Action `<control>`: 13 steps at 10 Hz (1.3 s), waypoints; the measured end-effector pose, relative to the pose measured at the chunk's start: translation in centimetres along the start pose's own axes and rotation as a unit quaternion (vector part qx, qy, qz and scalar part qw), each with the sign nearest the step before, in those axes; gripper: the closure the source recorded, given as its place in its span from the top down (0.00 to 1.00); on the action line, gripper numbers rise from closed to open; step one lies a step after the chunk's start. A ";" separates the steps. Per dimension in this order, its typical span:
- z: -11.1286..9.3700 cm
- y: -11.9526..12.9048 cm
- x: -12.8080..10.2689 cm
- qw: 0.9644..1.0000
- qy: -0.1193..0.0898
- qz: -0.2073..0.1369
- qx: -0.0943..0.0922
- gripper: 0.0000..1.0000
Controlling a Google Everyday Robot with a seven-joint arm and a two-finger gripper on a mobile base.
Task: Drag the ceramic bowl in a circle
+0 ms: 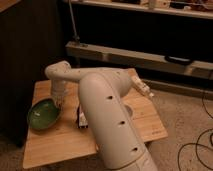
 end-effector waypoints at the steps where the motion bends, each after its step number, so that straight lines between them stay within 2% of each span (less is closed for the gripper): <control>1: -0.5 -1.1 0.0 1.000 0.000 0.010 0.011 0.00; 3: -1.8 -3.5 1.7 0.999 0.000 0.032 0.025 0.00; 5: -3.3 -6.8 4.4 0.998 0.003 0.057 0.042 0.00; 7: -3.7 -8.4 6.9 0.996 0.014 0.075 0.048 0.00; 8: -3.6 -9.5 8.5 0.995 0.028 0.086 0.051 0.00; 10: -3.2 -9.7 10.2 0.993 0.049 0.093 0.051 0.00; 13: -1.2 -7.7 13.6 0.992 0.087 0.089 0.033 0.00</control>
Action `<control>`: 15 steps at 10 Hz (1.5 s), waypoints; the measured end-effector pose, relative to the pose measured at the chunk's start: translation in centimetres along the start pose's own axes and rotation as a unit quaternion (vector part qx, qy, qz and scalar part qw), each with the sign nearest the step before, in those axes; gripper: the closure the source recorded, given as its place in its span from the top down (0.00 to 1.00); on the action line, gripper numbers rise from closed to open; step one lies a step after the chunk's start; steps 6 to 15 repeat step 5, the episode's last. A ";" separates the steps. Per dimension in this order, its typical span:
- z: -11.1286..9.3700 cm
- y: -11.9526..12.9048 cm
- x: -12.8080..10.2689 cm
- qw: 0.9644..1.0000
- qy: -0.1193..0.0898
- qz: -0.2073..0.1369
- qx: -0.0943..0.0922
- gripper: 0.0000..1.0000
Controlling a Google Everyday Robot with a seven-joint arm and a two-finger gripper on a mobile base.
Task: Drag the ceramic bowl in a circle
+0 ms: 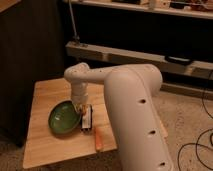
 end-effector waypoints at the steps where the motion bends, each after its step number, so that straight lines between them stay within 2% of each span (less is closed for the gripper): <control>1: 1.2 0.5 0.8 1.000 0.013 -0.003 -0.005 0.00; 3: 3.2 1.9 1.4 0.999 0.031 -0.012 -0.022 0.00; 5: 3.4 3.2 0.4 0.999 0.030 -0.027 -0.032 0.00; 15: 3.4 3.2 0.4 0.999 0.030 -0.027 -0.032 0.00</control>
